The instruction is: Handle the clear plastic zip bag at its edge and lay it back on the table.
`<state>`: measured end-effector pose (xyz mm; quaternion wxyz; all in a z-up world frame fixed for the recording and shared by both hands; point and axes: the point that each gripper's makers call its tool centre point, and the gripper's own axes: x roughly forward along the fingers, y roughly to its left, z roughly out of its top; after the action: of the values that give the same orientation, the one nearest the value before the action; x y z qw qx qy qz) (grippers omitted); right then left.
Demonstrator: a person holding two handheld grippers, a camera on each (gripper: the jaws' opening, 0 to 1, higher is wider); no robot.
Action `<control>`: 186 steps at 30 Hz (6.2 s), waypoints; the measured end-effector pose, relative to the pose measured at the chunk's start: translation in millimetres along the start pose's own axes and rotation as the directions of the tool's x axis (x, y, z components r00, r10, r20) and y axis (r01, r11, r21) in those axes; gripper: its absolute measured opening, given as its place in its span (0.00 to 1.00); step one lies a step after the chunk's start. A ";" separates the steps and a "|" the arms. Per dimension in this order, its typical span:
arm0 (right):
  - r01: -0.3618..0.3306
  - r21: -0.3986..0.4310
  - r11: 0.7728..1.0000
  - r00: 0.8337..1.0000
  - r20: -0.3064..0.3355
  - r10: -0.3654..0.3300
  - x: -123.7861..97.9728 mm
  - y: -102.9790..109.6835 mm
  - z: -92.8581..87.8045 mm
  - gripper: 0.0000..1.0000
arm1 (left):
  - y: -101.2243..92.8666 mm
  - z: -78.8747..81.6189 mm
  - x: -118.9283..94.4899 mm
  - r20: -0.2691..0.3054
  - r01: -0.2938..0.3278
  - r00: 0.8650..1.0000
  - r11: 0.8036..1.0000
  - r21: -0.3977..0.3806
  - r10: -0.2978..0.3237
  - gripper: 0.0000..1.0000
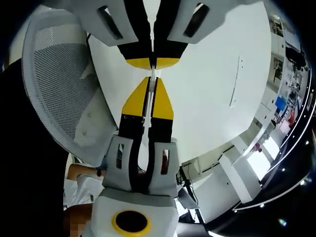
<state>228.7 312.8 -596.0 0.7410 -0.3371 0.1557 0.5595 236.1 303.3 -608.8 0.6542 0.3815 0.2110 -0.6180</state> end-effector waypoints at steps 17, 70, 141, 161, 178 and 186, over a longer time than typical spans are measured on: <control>0.002 0.016 1.000 1.000 0.007 -0.002 0.6 -1.3 0.4 0.00 | 1.1 -2.9 -2.8 -0.011 0.003 1.000 1.000 -0.017 -0.003 0.00; 0.000 0.043 0.999 1.000 -0.002 0.000 -4.1 0.3 -8.6 0.00 | -1.9 -13.1 -7.0 -0.043 0.008 0.999 1.000 -0.022 -0.009 0.00; -0.008 0.069 0.998 1.000 0.001 0.008 -6.1 -0.3 -16.6 0.00 | -1.9 -20.8 -8.4 -0.040 0.019 0.999 0.999 -0.045 -0.021 0.00; -0.009 0.078 0.997 1.000 -0.003 0.009 -6.4 1.5 -20.5 0.00 | -4.8 -28.9 -10.5 -0.042 0.012 0.999 0.998 -0.060 -0.015 0.00; 0.002 0.097 0.995 1.000 0.010 -0.003 -8.7 0.8 -24.3 0.00 | -6.0 -28.1 -8.7 -0.031 0.008 0.999 0.997 -0.072 -0.011 0.00; 0.001 0.100 0.995 1.000 0.012 -0.002 -8.2 0.8 -25.1 0.00 | -6.0 -29.5 -9.9 -0.029 0.009 1.000 0.997 -0.075 -0.011 0.00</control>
<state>228.9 290.1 -609.4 0.7583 -0.2965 0.1787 0.5523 234.5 332.5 -621.1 0.6618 0.3648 0.2457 -0.6071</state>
